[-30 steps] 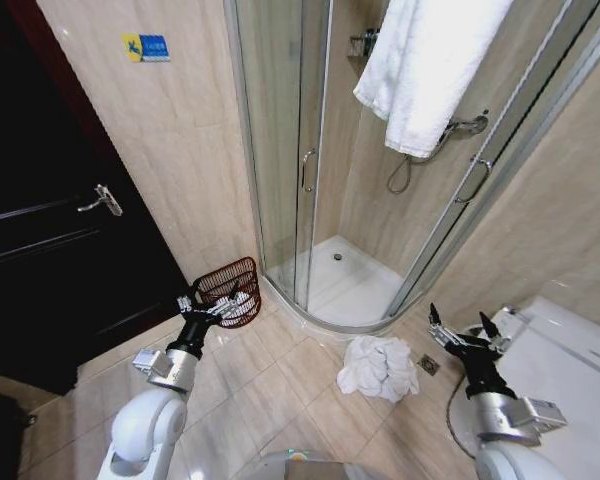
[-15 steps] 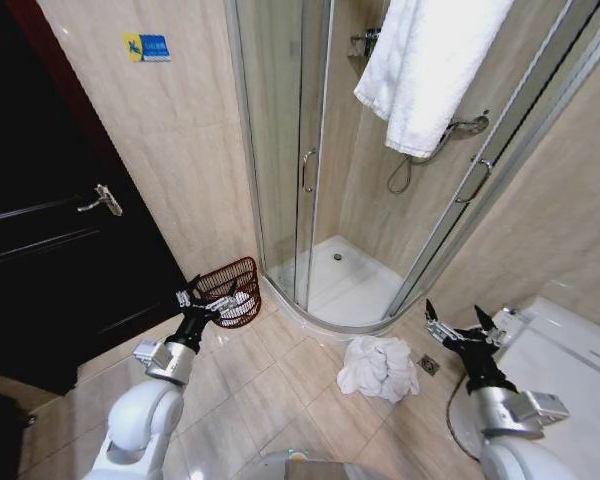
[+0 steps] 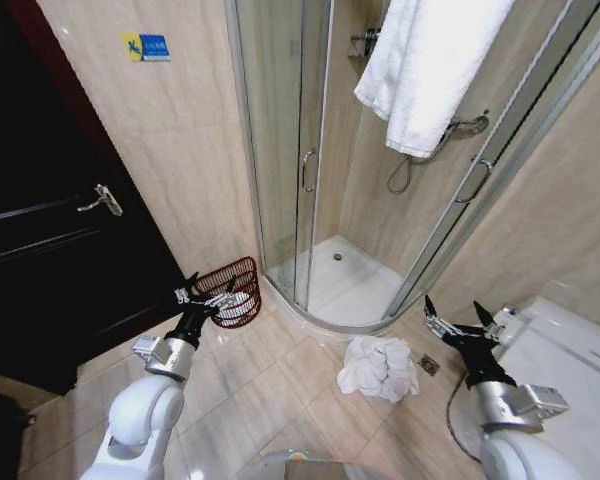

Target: Discard the used towel into the hamper.

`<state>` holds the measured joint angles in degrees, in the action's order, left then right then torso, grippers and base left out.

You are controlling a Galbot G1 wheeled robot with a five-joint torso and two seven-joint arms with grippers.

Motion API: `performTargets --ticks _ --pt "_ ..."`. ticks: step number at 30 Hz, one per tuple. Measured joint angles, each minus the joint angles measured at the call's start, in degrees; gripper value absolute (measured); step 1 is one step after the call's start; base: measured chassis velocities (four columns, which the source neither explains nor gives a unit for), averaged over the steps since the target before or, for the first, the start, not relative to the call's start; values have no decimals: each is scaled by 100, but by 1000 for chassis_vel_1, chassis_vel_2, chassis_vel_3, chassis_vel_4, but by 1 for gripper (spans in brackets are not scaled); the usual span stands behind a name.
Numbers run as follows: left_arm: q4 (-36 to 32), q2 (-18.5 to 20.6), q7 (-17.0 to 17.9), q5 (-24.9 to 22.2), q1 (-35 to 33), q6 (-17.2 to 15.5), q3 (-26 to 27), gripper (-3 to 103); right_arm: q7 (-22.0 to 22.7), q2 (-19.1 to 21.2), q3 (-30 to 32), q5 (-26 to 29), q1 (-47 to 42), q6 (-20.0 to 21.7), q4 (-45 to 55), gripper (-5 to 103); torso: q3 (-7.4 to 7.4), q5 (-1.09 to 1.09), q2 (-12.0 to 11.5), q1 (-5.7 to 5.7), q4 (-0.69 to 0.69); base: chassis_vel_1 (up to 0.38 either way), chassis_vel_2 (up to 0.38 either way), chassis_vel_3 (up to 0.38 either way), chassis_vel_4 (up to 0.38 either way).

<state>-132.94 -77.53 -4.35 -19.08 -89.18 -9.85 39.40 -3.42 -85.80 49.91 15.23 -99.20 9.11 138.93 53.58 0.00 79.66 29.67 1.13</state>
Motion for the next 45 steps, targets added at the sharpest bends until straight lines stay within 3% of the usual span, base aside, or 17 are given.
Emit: performTargets --ticks 31,40,45 --pt "-142 -50 -15 24 -115 25 -10 100 24 6 2 -68 -48 -38 -26 100 0 0 0 -1 0 -72 79 73 -69" --pt "-131 -129 -37 82 -290 110 -17 100 167 6 -35 -104 -16 -16 52 100 0 0 0 0 0 0 0 0 0" --pt "-89 -160 -38 187 -368 126 -43 100 578 275 -67 22 319 351 238 100 0 0 0 0 -1 0 0 0 0"
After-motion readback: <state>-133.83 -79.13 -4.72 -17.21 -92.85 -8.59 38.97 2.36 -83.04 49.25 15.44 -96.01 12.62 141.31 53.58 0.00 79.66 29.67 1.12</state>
